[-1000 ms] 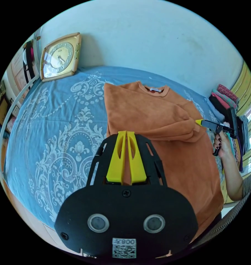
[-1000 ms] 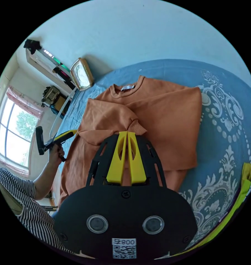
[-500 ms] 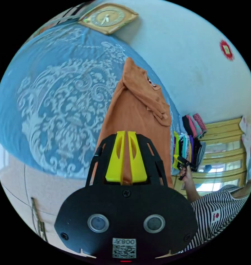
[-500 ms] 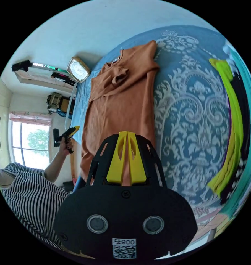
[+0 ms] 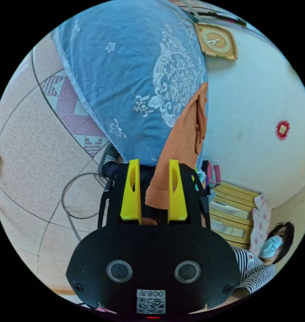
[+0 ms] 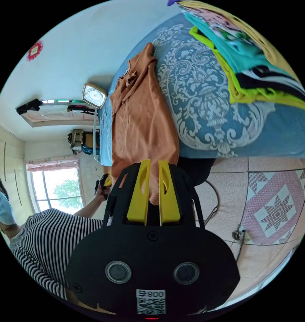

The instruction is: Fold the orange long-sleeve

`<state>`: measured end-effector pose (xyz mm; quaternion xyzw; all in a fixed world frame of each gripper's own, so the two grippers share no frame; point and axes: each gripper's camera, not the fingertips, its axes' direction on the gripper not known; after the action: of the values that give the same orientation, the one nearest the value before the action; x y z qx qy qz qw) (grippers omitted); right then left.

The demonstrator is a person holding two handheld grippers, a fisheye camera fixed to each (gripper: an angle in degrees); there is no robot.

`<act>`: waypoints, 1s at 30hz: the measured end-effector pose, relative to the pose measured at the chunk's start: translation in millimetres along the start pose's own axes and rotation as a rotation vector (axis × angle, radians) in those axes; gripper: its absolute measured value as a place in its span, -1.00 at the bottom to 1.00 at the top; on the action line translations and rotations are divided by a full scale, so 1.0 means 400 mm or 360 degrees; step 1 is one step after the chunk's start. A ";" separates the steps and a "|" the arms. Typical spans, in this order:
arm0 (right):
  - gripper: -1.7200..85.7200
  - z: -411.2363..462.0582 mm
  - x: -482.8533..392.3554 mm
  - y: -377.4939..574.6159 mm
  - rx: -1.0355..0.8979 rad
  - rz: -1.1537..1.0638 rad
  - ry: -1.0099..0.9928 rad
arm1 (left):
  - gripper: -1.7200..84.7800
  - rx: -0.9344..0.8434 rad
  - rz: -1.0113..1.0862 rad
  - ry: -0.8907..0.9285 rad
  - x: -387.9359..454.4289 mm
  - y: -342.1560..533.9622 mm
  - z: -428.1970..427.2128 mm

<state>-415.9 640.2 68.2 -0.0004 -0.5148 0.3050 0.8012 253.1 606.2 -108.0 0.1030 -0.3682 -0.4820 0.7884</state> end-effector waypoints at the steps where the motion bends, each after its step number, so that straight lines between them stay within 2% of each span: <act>1: -0.84 -0.003 0.032 0.037 0.0012 0.0031 -0.0040 | -0.66 -0.0002 -0.0011 0.0064 -0.037 0.012 0.019; 11: -0.77 0.000 0.216 0.273 0.0110 0.0166 -0.0190 | -0.62 -0.0246 0.0166 0.0212 -0.185 0.046 0.232; 30: -0.74 0.026 0.462 0.537 0.0277 0.0357 -0.0377 | -0.64 -0.0277 0.0185 0.0306 -0.377 0.108 0.450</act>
<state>-476.9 902.2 158.1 0.0475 -0.5739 0.4338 0.6929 120.5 789.1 -30.6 0.0583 -0.2530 -0.4536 0.8525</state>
